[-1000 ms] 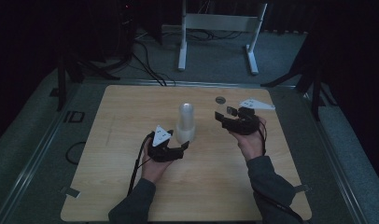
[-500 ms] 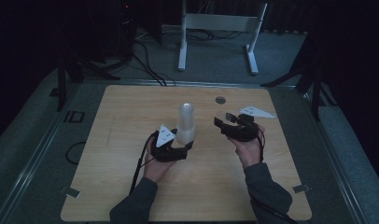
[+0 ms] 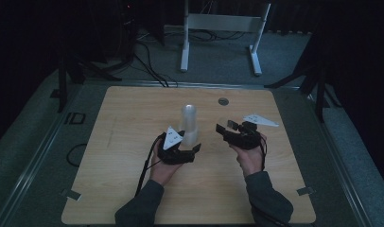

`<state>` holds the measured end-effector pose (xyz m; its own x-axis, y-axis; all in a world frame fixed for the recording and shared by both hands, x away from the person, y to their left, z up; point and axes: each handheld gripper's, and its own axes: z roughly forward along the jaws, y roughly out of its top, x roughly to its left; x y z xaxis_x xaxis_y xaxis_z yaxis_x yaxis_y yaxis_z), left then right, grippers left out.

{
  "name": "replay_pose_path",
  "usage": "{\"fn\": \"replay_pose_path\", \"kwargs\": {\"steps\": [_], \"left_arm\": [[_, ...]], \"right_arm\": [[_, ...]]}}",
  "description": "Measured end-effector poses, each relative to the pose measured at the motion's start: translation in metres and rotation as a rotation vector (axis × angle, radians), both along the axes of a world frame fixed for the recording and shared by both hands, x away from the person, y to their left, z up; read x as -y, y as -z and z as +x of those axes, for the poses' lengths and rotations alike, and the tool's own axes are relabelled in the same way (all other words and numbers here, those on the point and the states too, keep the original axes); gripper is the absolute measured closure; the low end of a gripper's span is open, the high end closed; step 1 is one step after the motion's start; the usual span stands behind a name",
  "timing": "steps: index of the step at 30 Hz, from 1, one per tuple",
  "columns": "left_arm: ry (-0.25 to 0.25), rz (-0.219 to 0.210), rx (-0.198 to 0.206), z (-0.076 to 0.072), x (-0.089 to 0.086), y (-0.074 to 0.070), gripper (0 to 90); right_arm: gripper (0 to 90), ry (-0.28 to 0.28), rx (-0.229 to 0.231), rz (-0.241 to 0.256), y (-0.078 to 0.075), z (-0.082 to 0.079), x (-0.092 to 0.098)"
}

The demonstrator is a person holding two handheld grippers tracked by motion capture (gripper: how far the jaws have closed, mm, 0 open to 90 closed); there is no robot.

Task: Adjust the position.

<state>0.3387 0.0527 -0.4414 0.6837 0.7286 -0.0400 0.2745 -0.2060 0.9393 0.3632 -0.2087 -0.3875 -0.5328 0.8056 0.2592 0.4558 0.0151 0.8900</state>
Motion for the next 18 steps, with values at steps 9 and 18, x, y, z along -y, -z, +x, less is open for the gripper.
{"fn": "replay_pose_path", "kwargs": {"steps": [9, 18], "left_arm": [[0.026, 0.007, 0.01, -0.001, 0.011, -0.002, 20.9], [0.057, 0.011, 0.019, -0.004, 0.02, -0.004, 20.9]], "right_arm": [[40.7, 0.004, -0.007, 0.039, 0.006, -0.006, 0.0], [40.7, 0.018, -0.028, 0.097, 0.013, -0.009, 0.003]]}}
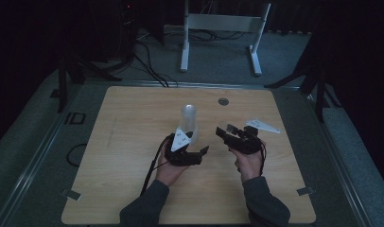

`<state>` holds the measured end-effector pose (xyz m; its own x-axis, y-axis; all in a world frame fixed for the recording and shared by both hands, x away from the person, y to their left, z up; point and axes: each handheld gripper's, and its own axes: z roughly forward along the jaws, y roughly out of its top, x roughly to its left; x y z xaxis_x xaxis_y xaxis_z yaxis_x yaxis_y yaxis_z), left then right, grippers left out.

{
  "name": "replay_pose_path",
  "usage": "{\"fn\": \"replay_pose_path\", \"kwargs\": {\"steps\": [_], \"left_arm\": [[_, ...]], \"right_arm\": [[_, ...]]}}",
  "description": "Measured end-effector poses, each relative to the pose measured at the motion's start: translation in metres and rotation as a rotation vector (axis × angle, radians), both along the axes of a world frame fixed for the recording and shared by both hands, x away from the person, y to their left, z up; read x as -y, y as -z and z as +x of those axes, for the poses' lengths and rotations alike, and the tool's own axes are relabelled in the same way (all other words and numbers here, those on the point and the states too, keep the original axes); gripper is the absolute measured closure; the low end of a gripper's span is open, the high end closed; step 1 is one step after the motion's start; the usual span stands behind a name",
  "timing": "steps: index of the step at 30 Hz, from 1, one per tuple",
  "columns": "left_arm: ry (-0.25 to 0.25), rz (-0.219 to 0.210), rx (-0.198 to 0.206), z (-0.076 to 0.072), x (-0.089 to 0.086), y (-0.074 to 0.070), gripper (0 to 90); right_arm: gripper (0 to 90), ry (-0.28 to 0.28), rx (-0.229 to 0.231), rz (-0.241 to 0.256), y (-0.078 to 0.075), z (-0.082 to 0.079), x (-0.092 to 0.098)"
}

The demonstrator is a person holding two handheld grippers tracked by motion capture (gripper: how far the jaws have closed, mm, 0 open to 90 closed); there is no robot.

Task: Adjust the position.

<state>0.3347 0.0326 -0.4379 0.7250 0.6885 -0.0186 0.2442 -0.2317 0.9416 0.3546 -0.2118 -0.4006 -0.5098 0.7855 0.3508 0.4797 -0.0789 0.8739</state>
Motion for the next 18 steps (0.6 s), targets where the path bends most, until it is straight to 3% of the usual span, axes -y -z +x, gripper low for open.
{"fn": "replay_pose_path", "kwargs": {"steps": [18], "left_arm": [[0.032, 0.009, 0.004, -0.001, 0.018, 0.002, 20.7]], "right_arm": [[40.7, -0.013, -0.028, 0.078, 0.005, -0.002, -0.002]]}}
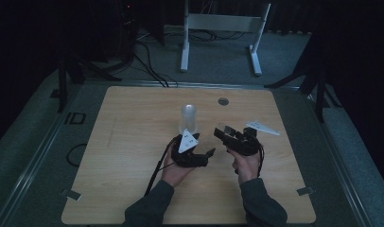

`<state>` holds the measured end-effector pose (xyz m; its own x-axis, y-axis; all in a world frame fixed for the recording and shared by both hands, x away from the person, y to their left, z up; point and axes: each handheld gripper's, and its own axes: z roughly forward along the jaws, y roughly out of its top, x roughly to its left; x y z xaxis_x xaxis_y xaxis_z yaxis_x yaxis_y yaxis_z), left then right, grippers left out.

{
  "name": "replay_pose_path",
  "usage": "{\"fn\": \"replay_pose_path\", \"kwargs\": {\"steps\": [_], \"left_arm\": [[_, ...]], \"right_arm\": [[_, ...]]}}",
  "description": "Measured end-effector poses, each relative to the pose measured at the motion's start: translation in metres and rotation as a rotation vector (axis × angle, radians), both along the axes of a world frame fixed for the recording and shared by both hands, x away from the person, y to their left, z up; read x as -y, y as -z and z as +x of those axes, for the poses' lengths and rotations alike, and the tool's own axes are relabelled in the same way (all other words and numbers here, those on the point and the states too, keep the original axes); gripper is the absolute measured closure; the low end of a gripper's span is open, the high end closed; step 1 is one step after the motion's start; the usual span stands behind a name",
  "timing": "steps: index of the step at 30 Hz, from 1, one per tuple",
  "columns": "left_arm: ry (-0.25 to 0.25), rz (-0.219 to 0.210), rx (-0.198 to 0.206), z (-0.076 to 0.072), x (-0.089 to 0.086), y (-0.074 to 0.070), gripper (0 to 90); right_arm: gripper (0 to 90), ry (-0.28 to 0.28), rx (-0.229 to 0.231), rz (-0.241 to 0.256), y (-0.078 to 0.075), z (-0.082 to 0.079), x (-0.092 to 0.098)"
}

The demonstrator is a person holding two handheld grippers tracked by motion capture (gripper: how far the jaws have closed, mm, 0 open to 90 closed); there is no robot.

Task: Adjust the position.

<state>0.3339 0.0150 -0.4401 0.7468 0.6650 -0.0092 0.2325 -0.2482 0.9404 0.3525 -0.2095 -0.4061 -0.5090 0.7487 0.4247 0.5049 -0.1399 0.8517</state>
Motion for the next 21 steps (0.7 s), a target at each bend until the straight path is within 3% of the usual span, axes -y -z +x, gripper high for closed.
{"fn": "replay_pose_path", "kwargs": {"steps": [21], "left_arm": [[-0.005, 0.004, 0.016, 0.007, 0.017, 0.003, 20.8]], "right_arm": [[40.7, -0.02, -0.022, 0.065, 0.003, -0.003, -0.003]]}}
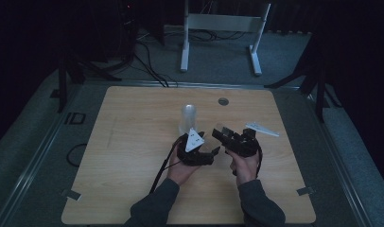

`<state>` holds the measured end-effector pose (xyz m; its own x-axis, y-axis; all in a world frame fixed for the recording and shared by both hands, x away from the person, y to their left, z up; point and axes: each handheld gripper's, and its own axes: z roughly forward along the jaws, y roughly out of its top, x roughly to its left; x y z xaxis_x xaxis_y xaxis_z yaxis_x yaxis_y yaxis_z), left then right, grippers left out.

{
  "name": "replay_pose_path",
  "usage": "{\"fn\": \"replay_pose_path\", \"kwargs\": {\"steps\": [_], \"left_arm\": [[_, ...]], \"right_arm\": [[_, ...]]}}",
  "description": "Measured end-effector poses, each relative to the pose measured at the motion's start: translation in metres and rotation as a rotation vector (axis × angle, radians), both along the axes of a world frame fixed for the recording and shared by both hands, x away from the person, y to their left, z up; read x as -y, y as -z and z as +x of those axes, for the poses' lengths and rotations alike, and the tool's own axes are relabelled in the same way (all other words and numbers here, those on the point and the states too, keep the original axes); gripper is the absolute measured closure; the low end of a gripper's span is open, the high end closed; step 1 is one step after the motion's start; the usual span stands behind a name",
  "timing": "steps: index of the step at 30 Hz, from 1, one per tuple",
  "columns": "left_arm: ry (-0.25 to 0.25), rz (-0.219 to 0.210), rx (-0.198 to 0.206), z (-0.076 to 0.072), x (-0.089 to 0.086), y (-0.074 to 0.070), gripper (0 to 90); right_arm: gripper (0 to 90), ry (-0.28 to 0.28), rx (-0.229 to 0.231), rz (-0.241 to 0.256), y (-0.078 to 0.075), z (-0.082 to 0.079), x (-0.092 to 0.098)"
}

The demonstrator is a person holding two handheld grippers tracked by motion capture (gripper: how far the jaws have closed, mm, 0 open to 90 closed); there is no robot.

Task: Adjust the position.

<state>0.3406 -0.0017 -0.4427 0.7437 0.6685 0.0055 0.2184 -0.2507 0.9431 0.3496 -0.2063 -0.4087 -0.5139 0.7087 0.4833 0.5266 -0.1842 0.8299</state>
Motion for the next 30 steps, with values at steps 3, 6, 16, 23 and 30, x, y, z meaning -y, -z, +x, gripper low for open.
{"fn": "replay_pose_path", "kwargs": {"steps": [3, 6, 16, 23, 30], "left_arm": [[0.002, -0.001, 0.001, 0.0005, 0.0014, 0.0007, 20.8], [0.003, -0.003, 0.001, 0.0009, 0.0021, 0.0015, 20.8], [0.01, -0.026, 0.005, 0.0009, 0.0011, 0.0018, 20.8], [0.01, -0.051, -0.005, 0.0028, -0.0002, 0.0048, 20.7], [0.013, -0.051, -0.006, 0.0034, 0.0, 0.006, 20.8]], "right_arm": [[40.7, -0.003, -0.003, 0.01, 0.0001, -0.0002, 0.0001], [40.7, -0.005, -0.004, 0.02, 0.0002, -0.0002, 0.0005], [41.0, -0.014, -0.029, 0.079, 0.0037, 0.0006, 0.0037], [41.2, -0.02, -0.054, 0.143, 0.0067, 0.0021, 0.0082], [41.2, -0.031, -0.068, 0.168, 0.0077, 0.0027, 0.0096]]}}
